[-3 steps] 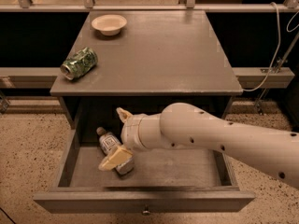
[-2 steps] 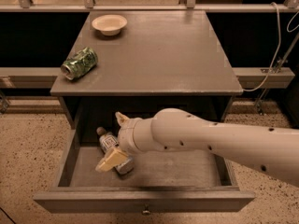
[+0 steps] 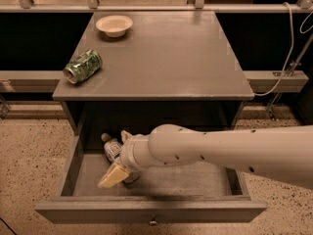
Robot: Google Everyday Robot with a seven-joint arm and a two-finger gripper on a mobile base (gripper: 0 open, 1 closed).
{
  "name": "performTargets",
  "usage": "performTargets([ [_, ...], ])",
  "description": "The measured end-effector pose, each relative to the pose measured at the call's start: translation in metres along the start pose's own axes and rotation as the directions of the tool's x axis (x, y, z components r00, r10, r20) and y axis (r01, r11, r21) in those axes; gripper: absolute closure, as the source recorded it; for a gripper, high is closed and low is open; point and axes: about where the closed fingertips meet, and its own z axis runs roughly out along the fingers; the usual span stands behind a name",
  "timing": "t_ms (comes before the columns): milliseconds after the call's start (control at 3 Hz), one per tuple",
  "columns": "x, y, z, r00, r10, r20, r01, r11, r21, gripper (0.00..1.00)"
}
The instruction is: Pick blue plastic bottle from top drawer and place on counter
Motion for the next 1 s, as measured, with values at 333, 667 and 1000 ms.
performTargets([
  [333, 0.012, 0.001, 0.01, 0.999, 0.028, -0.042, -0.028, 0.9995, 0.013, 0.0],
  [667, 0.026, 0.002, 0.019, 0.995, 0.079, -0.061, -0.079, 0.9968, 0.005, 0.18],
  [1000, 0.039, 0.004, 0.026, 0.99, 0.12, -0.074, -0.122, 0.9923, -0.021, 0.42],
])
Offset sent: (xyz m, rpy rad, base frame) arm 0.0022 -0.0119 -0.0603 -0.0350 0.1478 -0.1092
